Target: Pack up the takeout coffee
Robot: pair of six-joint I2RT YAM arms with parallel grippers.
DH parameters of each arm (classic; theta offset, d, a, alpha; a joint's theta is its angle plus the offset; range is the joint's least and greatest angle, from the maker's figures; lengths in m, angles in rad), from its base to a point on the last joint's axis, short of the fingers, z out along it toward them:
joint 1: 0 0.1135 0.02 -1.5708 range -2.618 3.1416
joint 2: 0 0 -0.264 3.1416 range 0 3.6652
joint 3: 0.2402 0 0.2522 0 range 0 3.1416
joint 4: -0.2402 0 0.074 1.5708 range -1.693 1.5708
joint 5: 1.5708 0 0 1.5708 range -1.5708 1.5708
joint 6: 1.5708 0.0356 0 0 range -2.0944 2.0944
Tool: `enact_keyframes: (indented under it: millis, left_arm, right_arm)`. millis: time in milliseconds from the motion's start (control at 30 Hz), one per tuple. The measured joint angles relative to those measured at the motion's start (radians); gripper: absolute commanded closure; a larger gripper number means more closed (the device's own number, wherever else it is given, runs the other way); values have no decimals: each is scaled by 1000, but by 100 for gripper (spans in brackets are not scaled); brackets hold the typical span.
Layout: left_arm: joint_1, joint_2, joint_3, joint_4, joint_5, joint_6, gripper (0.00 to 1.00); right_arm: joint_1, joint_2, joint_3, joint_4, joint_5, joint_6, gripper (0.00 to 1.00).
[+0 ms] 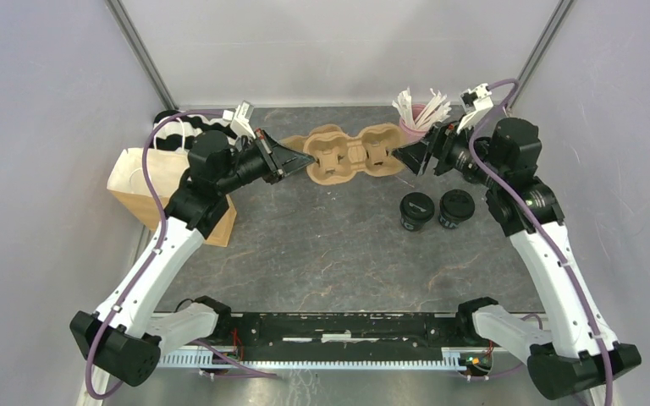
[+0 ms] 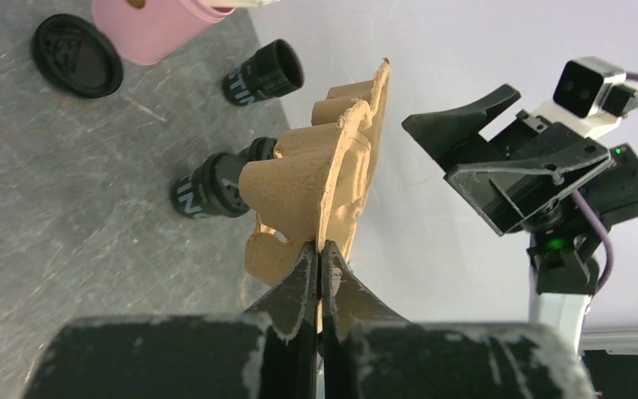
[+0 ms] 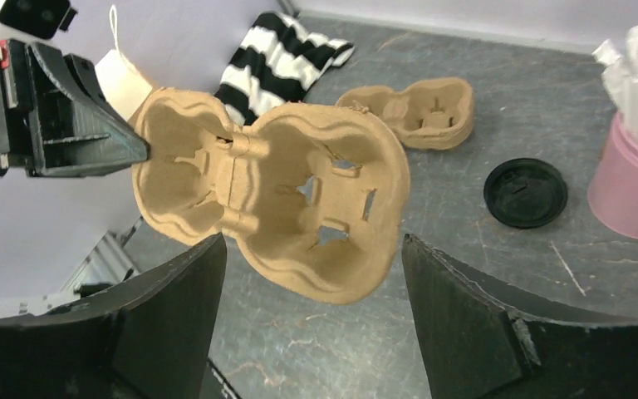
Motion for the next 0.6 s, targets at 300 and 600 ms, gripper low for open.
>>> enact_keyframes:
  millis: [300, 600]
  left_arm:
    - [36, -5, 0, -89, 42, 46, 98]
    - [37, -27, -1, -108, 50, 47, 98]
  right_arm:
    - [-183, 85, -205, 209, -421, 204, 37]
    - [-200, 99, -282, 418, -522, 382, 62]
